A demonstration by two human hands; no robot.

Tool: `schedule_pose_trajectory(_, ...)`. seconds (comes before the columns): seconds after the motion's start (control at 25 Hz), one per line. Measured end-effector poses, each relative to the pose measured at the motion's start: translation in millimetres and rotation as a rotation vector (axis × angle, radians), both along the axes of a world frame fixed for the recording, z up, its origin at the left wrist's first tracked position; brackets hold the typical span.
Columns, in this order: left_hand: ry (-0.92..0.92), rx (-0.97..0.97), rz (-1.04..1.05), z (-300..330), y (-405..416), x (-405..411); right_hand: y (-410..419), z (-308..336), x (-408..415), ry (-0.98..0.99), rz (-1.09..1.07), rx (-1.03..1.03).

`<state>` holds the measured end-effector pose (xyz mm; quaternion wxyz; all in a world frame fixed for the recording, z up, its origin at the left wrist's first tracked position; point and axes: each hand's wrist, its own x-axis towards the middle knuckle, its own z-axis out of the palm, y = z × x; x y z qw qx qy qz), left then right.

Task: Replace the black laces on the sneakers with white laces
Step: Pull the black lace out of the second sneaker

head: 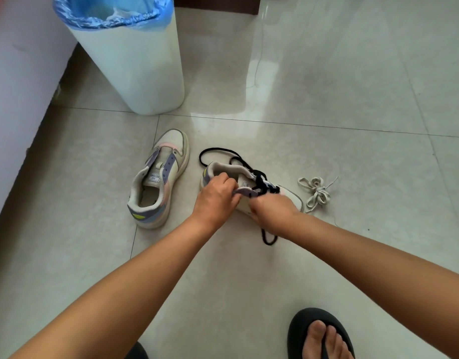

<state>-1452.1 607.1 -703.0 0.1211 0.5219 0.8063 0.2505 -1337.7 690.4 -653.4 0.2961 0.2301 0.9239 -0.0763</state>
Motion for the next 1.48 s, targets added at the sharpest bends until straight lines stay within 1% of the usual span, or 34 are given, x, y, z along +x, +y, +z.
schedule_pose_trajectory(0.08,0.015,-0.001,0.012,1.0,0.0,0.6,-11.4,8.4,21.5,-0.321,0.227,-0.149)
schedule_pose_trajectory(0.12,0.015,0.001,0.016,0.8,-0.6,0.3,-16.7,13.7,29.0,-0.431,0.275,-0.183)
schedule_pose_trajectory(0.16,0.010,0.004,0.018,0.2,-1.1,-0.2,-18.3,18.2,29.9,-0.437,0.230,-0.192)
schedule_pose_trajectory(0.2,0.000,0.007,0.018,-0.5,-1.6,-0.2,-14.2,18.6,25.2,-0.327,0.113,-0.180)
schedule_pose_trajectory(0.28,-0.016,0.017,0.017,-1.1,-1.2,0.4,-2.0,10.3,8.2,-0.025,-0.178,-0.079)
schedule_pose_trajectory(0.32,-0.021,0.014,0.015,-0.9,-1.1,0.9,0.5,7.2,-2.6,0.079,-0.254,-0.018)
schedule_pose_trajectory(0.36,-0.028,0.009,0.014,0.0,-1.1,1.3,2.0,3.5,-12.2,0.136,-0.266,0.035)
schedule_pose_trajectory(0.4,-0.032,0.005,0.015,0.2,-0.7,1.2,2.8,0.8,-18.5,0.136,-0.262,0.059)
schedule_pose_trajectory(0.52,0.000,0.007,0.018,0.6,0.9,0.2,1.5,4.3,-15.9,0.142,-0.166,0.017)
schedule_pose_trajectory(0.56,0.013,0.011,0.022,0.8,1.4,0.7,1.0,5.3,-7.4,0.084,-0.085,-0.052)
schedule_pose_trajectory(0.6,0.010,-0.005,0.027,1.8,1.8,1.7,-1.0,5.1,2.2,-0.043,0.024,-0.141)
schedule_pose_trajectory(0.68,-0.008,-0.042,0.038,2.2,1.3,1.2,-14.3,6.7,22.3,-0.408,0.223,-0.292)
schedule_pose_trajectory(0.72,-0.011,-0.037,0.040,2.1,1.2,0.0,-19.5,6.0,27.8,-0.499,0.243,-0.302)
schedule_pose_trajectory(0.76,-0.013,-0.025,0.036,2.9,0.6,-0.5,-18.4,5.5,25.8,-0.429,0.165,-0.276)
schedule_pose_trajectory(0.8,-0.013,-0.008,0.031,2.1,0.4,-0.8,-11.7,7.0,17.4,-0.263,0.013,-0.205)
schedule_pose_trajectory(0.84,-0.013,0.010,0.026,1.1,0.2,-0.6,-3.8,7.6,7.0,-0.057,-0.134,-0.100)
schedule_pose_trajectory(0.88,-0.008,0.025,0.017,0.0,0.2,-0.4,1.2,7.1,-2.3,0.105,-0.217,-0.001)
schedule_pose_trajectory(0.92,-0.004,0.031,0.010,-0.4,0.1,-0.5,4.0,6.0,-11.5,0.191,-0.237,0.067)
schedule_pose_trajectory(0.96,-0.008,0.032,0.007,-0.7,-0.1,-0.4,4.8,5.9,-19.8,0.197,-0.250,0.079)
schedule_pose_trajectory(1.08,-0.012,0.032,0.002,-0.2,1.4,-0.5,1.8,-1.2,-24.2,0.169,-0.297,0.028)
schedule_pose_trajectory(1.12,-0.009,0.007,0.004,0.8,1.8,-0.5,0.8,-1.1,-20.8,0.186,-0.289,0.039)
schedule_pose_trajectory(1.16,-0.002,-0.025,0.016,3.5,2.4,0.1,0.4,-0.8,-13.7,0.168,-0.235,0.024)
schedule_pose_trajectory(1.2,0.002,-0.065,0.032,5.7,3.0,0.9,-2.2,-1.4,-4.2,0.094,-0.128,-0.055)
schedule_pose_trajectory(1.28,0.006,-0.174,0.068,10.8,4.6,2.5,-20.8,-0.3,16.8,-0.161,0.096,-0.269)
schedule_pose_trajectory(1.32,0.016,-0.223,0.087,14.4,5.7,3.6,-30.5,1.7,27.0,-0.259,0.155,-0.311)
schedule_pose_trajectory(1.36,0.028,-0.269,0.107,18.2,7.3,5.5,-31.2,2.4,33.1,-0.269,0.134,-0.287)
schedule_pose_trajectory(1.44,0.028,-0.367,0.138,27.9,10.0,16.7,-9.0,6.8,30.4,-0.146,-0.035,-0.155)
schedule_pose_trajectory(1.48,-0.032,-0.408,0.138,32.2,10.2,24.8,7.7,9.9,27.7,-0.056,-0.134,-0.072)
